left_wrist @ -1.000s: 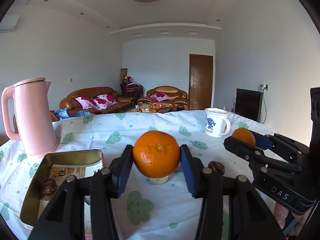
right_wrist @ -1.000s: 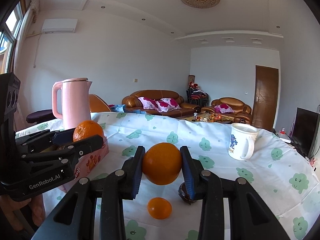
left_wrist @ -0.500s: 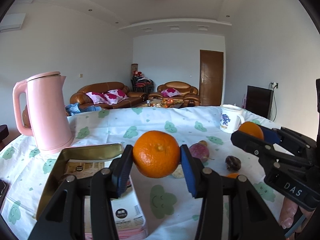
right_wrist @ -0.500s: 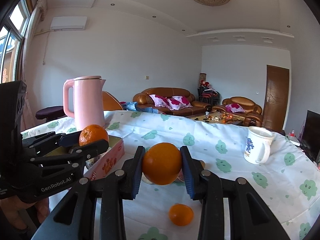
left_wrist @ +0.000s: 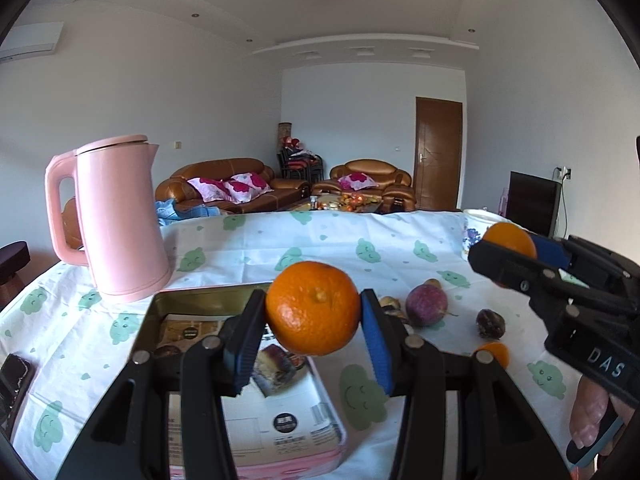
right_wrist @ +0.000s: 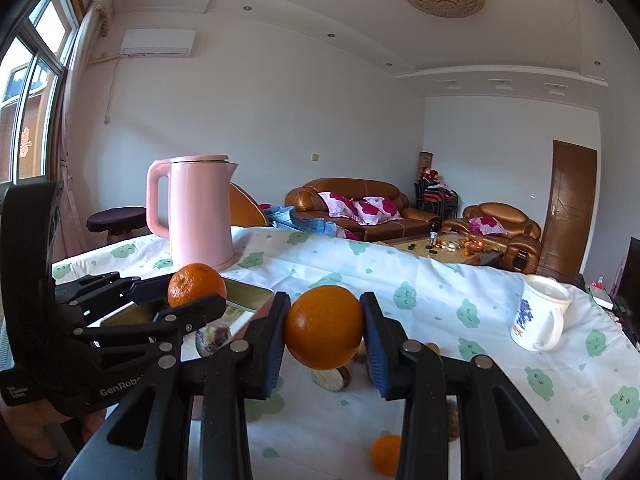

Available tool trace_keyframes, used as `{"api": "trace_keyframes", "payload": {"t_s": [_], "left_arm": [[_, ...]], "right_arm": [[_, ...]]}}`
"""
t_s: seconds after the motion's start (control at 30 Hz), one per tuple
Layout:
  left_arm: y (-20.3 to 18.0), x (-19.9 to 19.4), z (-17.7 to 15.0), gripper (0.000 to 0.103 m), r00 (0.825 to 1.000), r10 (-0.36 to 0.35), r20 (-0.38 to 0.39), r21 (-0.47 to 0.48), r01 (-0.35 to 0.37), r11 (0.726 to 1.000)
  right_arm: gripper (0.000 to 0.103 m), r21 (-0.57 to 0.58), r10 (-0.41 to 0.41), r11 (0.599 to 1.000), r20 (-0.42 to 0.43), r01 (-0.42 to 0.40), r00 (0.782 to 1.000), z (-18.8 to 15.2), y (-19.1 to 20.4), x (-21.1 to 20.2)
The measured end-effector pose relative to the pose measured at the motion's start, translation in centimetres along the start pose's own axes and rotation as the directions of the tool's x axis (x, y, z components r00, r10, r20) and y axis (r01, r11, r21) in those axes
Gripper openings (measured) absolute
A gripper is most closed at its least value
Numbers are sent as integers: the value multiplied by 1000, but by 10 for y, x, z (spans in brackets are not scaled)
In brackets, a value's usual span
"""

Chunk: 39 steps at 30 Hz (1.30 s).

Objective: Organize fruits
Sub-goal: 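Lower the oranges into the gold tin and open both tools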

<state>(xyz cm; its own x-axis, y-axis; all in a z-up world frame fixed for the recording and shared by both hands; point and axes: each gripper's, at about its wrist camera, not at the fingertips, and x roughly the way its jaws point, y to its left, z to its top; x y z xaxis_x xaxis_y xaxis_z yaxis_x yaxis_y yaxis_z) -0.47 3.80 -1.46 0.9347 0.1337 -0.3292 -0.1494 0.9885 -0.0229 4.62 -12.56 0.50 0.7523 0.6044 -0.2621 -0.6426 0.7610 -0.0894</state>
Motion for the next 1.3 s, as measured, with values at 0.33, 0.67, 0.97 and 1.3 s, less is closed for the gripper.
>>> {"api": "trace_keyframes", "payload": {"t_s": [0.33, 0.67, 0.97, 1.3], "left_arm": [[26, -3, 0, 49, 999, 45, -8, -23, -45, 999], [59, -10, 1, 49, 993, 113, -20, -53, -114, 992], [80, -9, 0, 49, 988, 151, -46, -67, -154, 986], [92, -7, -6, 49, 982, 167, -84, -70, -173, 982]], "right_arm": [[38, -39, 46, 998, 11, -46, 999, 13, 22, 10], [38, -44, 95, 995, 6, -94, 996, 21, 37, 25], [38, -59, 128, 990, -10, -128, 992, 22, 52, 36], [38, -69, 163, 984, -43, -166, 986, 20, 67, 51]]}}
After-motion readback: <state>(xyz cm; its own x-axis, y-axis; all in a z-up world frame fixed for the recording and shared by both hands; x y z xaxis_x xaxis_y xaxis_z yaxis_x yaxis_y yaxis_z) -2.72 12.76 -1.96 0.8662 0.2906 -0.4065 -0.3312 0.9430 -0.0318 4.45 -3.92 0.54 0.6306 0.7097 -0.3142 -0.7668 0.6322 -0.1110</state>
